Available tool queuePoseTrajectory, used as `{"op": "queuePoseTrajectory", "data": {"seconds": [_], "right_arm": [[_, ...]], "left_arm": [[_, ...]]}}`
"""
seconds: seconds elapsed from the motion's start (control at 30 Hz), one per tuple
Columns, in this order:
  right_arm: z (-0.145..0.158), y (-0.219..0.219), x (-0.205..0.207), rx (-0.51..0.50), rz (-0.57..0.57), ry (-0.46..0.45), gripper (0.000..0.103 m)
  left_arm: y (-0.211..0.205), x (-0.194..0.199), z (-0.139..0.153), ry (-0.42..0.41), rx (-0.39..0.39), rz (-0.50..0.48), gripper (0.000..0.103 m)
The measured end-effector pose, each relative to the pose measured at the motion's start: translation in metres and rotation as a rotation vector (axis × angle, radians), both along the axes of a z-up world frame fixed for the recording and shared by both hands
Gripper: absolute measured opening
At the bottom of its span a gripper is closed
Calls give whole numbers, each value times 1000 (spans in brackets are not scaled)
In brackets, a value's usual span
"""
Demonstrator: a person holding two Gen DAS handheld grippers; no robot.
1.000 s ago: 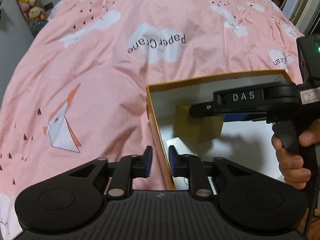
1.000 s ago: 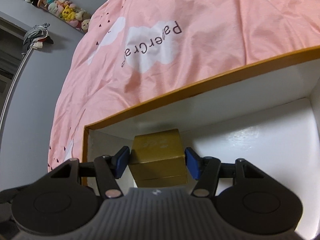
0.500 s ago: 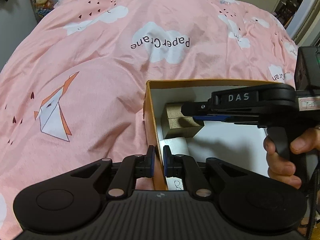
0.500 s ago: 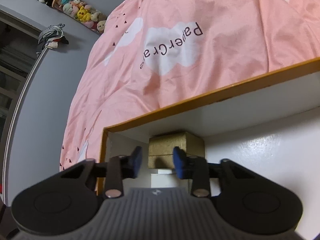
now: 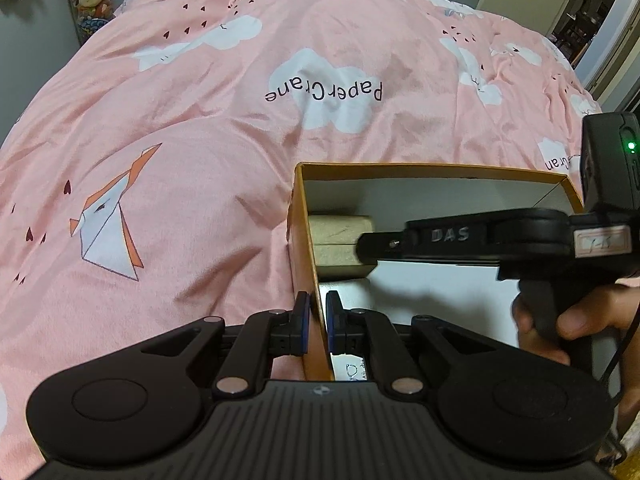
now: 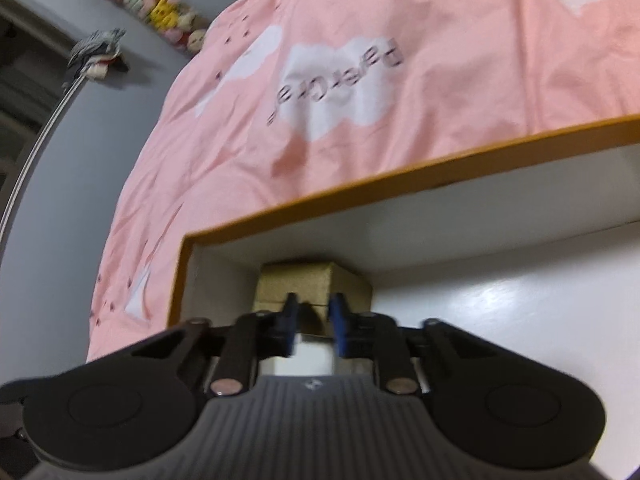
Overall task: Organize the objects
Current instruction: 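Lower the gold box into the orange box corner and open the right tool, then move both tools back to the plush toys beside the orange box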
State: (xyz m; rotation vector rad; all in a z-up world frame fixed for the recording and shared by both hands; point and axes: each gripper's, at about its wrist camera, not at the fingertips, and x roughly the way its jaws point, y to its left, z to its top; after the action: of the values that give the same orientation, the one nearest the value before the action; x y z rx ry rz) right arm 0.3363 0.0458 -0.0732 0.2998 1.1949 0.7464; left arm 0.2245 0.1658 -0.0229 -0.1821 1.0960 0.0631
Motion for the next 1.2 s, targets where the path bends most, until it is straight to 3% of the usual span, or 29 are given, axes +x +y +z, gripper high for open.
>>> {"op": "queuePoseTrajectory", "data": {"seconds": [0.1, 0.2, 0.3, 0.47, 0.6, 0.73, 0.9, 1.1, 1.17, 1.2], "right_arm": [[4, 6, -4, -29, 13, -49, 15], [6, 4, -4, -35, 18, -39, 15], [18, -6, -14, -39, 26, -77, 18], [56, -37, -54, -43, 61, -204, 20], [85, -70, -102, -53, 86, -315, 31], [101, -109, -153, -62, 86, -351, 33], [97, -159, -209, -114, 51, -309, 37], [70, -207, -252, -185, -19, -183, 48], [63, -217, -265, -226, -21, -165, 55], [61, -220, -269, -246, -16, -159, 57]], "left_arm": [[0, -1, 0, -5, 2, 4, 8], [-1, -3, 1, -17, 4, 9, 9], [-1, -12, 9, -66, 7, 33, 9], [-14, -51, 39, -214, 49, 60, 9], [-31, -89, 55, -246, 11, 35, 9], [-51, -124, 52, -198, -73, -37, 9], [-82, -162, 27, -88, -140, -162, 9], [-115, -192, -4, 31, -87, -266, 9], [-123, -201, -9, 63, -46, -286, 14], [-124, -207, -10, 76, -30, -293, 22]]}}
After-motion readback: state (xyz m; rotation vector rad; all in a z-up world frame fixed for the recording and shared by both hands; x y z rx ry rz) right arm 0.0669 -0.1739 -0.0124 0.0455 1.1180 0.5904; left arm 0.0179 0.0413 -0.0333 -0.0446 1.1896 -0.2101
